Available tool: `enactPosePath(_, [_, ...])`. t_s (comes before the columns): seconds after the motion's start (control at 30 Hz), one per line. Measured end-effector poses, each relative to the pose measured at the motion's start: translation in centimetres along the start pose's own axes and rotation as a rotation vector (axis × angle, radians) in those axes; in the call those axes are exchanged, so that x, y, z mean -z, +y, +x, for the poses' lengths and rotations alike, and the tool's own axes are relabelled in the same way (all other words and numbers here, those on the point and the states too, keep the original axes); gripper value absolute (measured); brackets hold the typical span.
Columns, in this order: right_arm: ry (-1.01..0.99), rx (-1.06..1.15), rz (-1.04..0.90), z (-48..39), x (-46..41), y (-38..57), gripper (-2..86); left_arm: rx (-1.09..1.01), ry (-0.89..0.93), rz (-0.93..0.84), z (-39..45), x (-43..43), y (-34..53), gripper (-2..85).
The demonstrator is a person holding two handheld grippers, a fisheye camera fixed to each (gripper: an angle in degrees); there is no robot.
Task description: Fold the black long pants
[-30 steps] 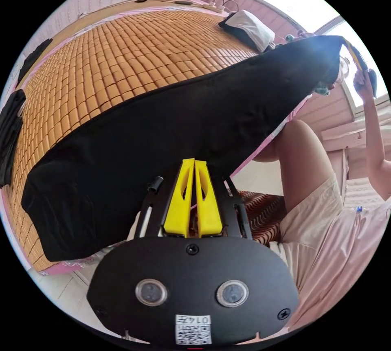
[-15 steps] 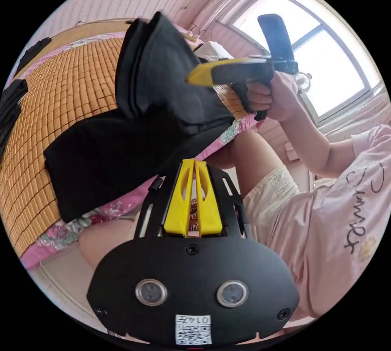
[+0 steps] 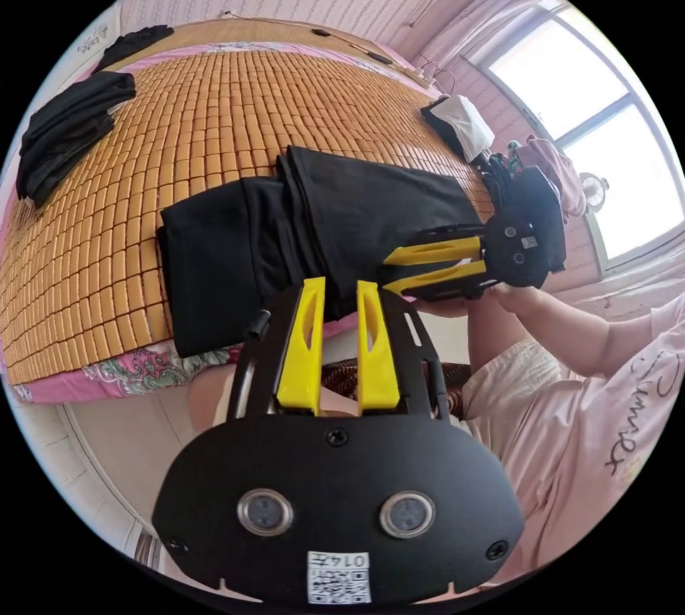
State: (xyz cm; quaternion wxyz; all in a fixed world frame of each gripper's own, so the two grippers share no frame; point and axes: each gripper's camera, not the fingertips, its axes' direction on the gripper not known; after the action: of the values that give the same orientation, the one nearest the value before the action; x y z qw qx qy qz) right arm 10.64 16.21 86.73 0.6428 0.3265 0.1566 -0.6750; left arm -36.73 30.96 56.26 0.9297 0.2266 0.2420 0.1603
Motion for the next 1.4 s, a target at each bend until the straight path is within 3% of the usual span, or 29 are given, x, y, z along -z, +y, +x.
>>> enactPosePath(0.13, [0.027, 0.043, 0.078, -0.9, -0.5, -2.2, 6.4, -0.008, 0.0, 0.016, 0.4, 0.1, -0.8, 8.3])
enactPosePath(0.23, [0.056, 0.087, 0.035, -1.6, -2.6, -4.1, 6.6, 0.029, -0.027, 0.017, -0.1, -0.3, -1.1, 8.1])
enactPosePath(0.5, [0.039, 0.074, 0.142, -1.7, -2.2, -5.7, 1.0, 0.085, -0.007, -0.086, -0.8, -2.6, -2.8, 9.8])
enactPosePath(0.6, [0.01, 0.14, 0.212, -2.5, -1.8, -5.8, 0.9, 0.079, -0.013, -0.011, -0.6, -0.1, -1.9, 8.7])
enactPosePath(0.7, [0.024, 0.145, 0.12, -2.4, -4.4, -7.2, 1.5, 0.105, -0.025, 0.004, -1.1, 0.9, -0.7, 8.2])
enactPosePath(0.8, [-0.04, 0.133, 0.044, -1.4, -5.9, -8.2, 6.5, 0.131, -0.014, -0.05, -1.6, 0.4, 0.0, 8.5])
enactPosePath(0.93, [-0.214, 0.189, 0.196, 1.2, -2.5, -8.6, 7.4, 0.1, -0.005, -0.055, -0.7, 0.3, 0.8, 8.7])
enactPosePath(1.1, [0.006, 0.099, 0.302, 7.6, -2.0, -12.1, 8.3, 0.064, -0.013, -0.069, 0.9, -0.6, 1.0, 9.2])
enactPosePath(1.4, [0.042, 0.093, 0.074, 12.7, -8.7, -20.4, 11.0, 0.06, -0.157, -0.088, 3.6, -2.8, 2.3, 10.1])
